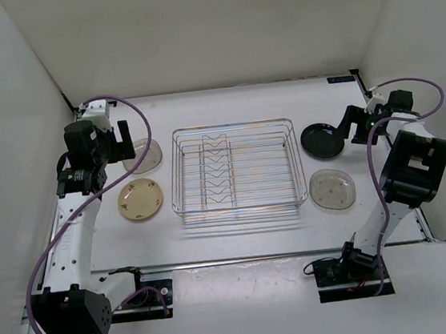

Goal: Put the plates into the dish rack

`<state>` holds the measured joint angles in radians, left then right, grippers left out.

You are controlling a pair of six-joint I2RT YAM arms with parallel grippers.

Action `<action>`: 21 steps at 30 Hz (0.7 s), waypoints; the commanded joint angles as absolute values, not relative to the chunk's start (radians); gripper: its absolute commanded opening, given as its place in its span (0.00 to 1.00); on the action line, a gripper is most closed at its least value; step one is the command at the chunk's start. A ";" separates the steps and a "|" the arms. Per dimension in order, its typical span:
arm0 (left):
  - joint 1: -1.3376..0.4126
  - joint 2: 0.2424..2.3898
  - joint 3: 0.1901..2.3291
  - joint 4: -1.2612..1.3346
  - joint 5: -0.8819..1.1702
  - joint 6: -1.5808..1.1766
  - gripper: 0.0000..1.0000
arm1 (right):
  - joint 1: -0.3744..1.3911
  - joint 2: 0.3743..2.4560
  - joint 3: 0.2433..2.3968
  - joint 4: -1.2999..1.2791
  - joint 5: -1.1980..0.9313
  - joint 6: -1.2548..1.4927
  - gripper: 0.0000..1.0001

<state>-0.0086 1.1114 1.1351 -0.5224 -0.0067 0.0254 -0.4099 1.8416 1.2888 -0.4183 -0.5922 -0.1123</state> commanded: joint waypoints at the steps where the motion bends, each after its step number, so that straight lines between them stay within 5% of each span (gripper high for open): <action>1: -0.003 1.072 1.127 -0.509 0.017 0.017 1.00 | -0.420 1.877 1.328 -0.414 -0.641 -0.124 0.95; 21: 0.006 1.072 1.118 -0.509 0.026 0.017 1.00 | -0.474 2.048 1.465 -0.434 -0.703 -0.087 0.84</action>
